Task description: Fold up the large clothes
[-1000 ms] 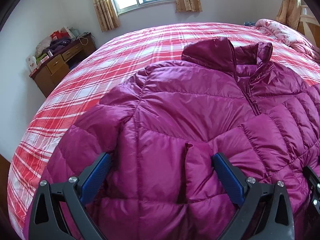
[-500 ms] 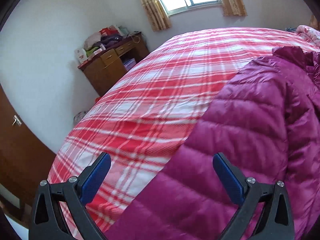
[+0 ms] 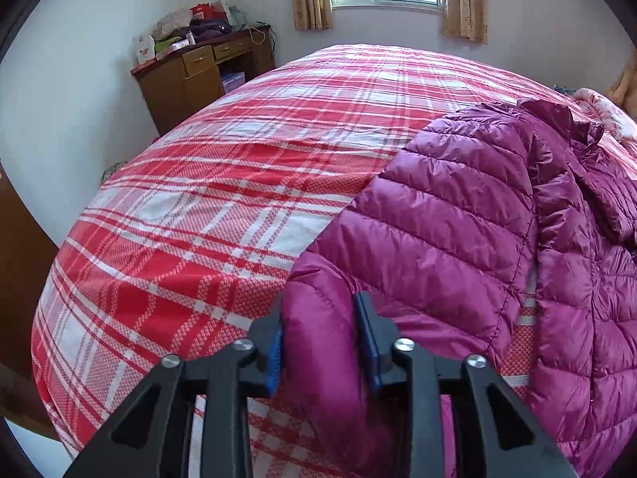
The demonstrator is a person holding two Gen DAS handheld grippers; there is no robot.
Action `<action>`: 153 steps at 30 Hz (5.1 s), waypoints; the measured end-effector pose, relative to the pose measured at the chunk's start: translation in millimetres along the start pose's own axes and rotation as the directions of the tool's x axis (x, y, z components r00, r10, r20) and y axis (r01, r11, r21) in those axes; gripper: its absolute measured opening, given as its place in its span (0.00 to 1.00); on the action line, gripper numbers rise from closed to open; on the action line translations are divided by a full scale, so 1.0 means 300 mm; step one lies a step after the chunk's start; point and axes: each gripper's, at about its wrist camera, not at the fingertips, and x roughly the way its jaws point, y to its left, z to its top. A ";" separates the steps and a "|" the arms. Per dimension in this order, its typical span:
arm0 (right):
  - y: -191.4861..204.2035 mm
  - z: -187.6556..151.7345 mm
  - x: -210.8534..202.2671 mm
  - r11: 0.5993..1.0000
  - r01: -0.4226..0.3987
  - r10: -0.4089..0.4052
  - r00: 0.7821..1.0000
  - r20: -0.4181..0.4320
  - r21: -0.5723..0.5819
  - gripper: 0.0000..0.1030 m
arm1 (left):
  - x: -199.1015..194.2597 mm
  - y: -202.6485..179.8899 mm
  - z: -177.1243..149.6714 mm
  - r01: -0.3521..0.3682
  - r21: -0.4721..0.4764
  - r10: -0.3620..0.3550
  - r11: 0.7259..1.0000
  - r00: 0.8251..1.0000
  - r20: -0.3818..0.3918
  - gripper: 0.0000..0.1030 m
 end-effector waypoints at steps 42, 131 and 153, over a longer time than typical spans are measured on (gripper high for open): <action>-0.231 -0.191 -0.161 0.990 0.072 -0.080 0.995 0.065 0.121 0.60 | -0.338 -1.175 0.243 0.118 0.526 -0.308 0.842 0.906 0.291 0.19; 0.036 -0.049 -0.207 0.975 -0.213 0.209 0.976 0.065 0.063 0.11 | 0.094 -0.516 0.244 0.112 -0.023 -0.108 0.993 0.986 0.126 0.89; 0.018 0.054 -0.151 0.968 -0.215 0.203 0.974 0.104 0.131 0.36 | 0.157 -0.738 0.564 0.339 0.042 -0.341 0.940 0.937 0.070 0.89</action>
